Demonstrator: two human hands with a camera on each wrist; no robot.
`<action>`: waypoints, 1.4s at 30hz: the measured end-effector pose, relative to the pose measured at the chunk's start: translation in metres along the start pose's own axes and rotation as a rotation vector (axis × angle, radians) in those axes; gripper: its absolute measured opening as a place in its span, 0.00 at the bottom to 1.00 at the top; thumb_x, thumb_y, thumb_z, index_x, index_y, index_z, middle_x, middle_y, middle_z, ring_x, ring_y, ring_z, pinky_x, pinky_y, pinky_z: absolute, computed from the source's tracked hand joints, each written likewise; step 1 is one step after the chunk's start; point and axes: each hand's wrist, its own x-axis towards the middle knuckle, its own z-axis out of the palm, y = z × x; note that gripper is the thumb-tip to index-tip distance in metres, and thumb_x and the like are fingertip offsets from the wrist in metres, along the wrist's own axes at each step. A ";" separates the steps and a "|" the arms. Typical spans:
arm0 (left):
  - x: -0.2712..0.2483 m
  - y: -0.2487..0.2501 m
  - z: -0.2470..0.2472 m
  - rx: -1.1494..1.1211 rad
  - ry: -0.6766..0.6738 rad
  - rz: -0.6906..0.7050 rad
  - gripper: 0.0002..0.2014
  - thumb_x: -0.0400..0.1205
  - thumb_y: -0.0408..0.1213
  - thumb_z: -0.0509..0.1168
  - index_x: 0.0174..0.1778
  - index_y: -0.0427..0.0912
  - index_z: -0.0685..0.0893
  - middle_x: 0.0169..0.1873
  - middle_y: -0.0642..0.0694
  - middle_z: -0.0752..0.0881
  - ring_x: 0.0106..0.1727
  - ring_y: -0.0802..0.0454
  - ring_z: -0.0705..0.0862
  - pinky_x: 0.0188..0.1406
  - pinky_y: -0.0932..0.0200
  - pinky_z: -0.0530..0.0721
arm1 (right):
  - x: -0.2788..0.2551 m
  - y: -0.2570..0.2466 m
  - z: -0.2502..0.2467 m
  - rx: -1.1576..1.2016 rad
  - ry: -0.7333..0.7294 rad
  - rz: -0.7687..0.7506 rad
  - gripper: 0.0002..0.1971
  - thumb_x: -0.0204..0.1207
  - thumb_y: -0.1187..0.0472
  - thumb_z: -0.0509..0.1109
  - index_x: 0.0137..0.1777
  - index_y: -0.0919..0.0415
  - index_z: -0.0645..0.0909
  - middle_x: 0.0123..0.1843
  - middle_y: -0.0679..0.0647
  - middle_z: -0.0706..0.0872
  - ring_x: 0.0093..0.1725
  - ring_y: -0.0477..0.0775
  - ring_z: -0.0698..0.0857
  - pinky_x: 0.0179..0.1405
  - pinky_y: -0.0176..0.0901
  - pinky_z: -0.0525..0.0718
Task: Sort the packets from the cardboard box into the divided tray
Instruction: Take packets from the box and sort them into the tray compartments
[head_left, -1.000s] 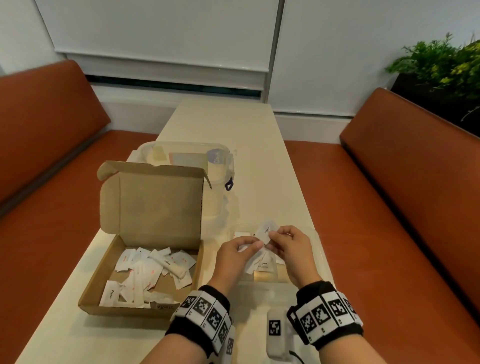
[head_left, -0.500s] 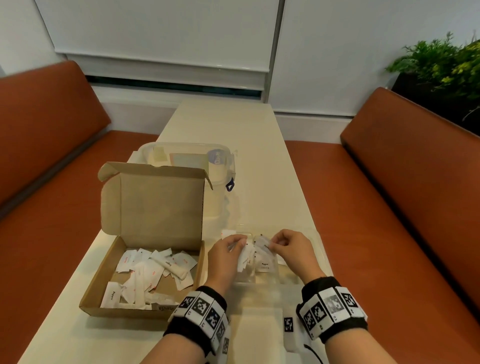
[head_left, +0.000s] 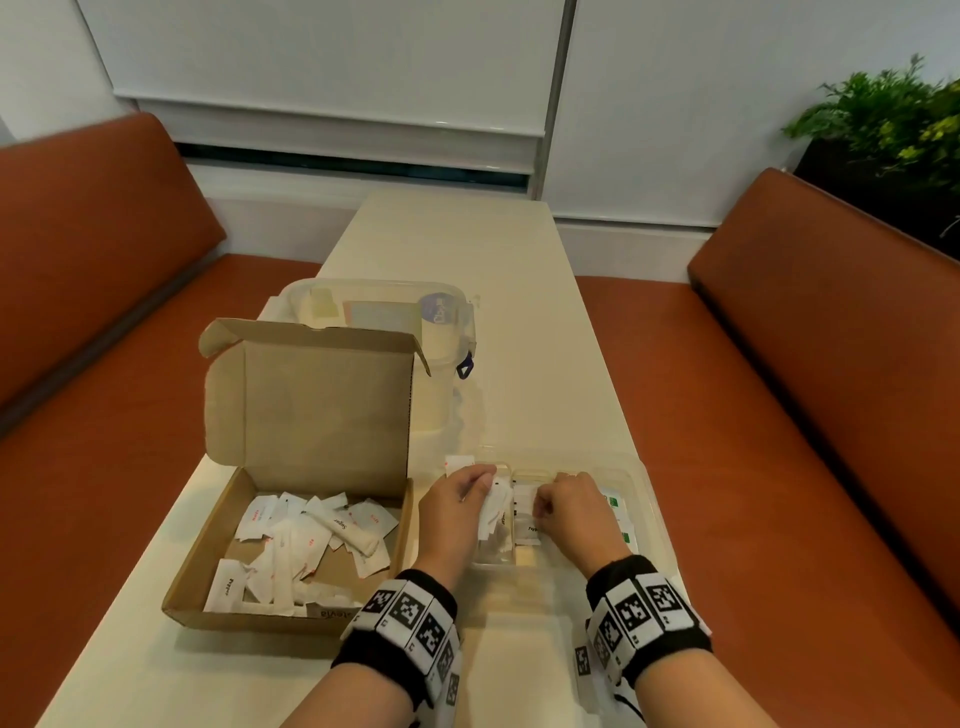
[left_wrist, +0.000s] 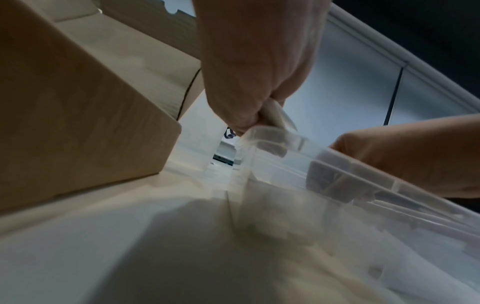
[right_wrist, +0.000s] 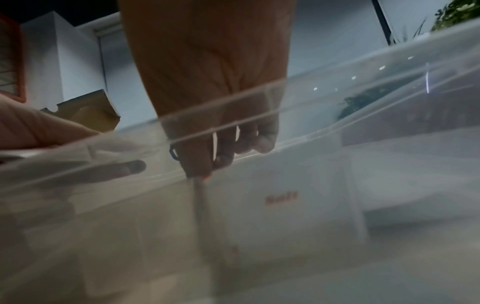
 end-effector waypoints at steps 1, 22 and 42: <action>0.000 0.000 0.000 -0.007 -0.003 0.002 0.12 0.86 0.38 0.61 0.60 0.45 0.87 0.53 0.52 0.86 0.51 0.63 0.80 0.39 0.84 0.74 | -0.001 -0.001 0.001 -0.008 0.006 -0.001 0.04 0.74 0.64 0.69 0.44 0.56 0.84 0.46 0.52 0.83 0.53 0.53 0.76 0.47 0.39 0.75; 0.001 -0.004 0.003 -0.216 -0.300 0.065 0.30 0.82 0.34 0.66 0.75 0.61 0.62 0.56 0.61 0.79 0.53 0.77 0.81 0.48 0.78 0.79 | 0.008 -0.028 -0.032 0.783 0.012 0.087 0.09 0.79 0.55 0.68 0.51 0.56 0.89 0.43 0.45 0.89 0.39 0.36 0.83 0.38 0.28 0.76; 0.000 0.001 0.014 -0.413 -0.092 -0.092 0.09 0.84 0.31 0.62 0.54 0.52 0.76 0.55 0.42 0.82 0.48 0.39 0.87 0.30 0.43 0.90 | -0.009 -0.007 -0.037 1.124 0.249 0.239 0.08 0.81 0.66 0.65 0.43 0.66 0.83 0.33 0.59 0.87 0.31 0.50 0.86 0.39 0.41 0.88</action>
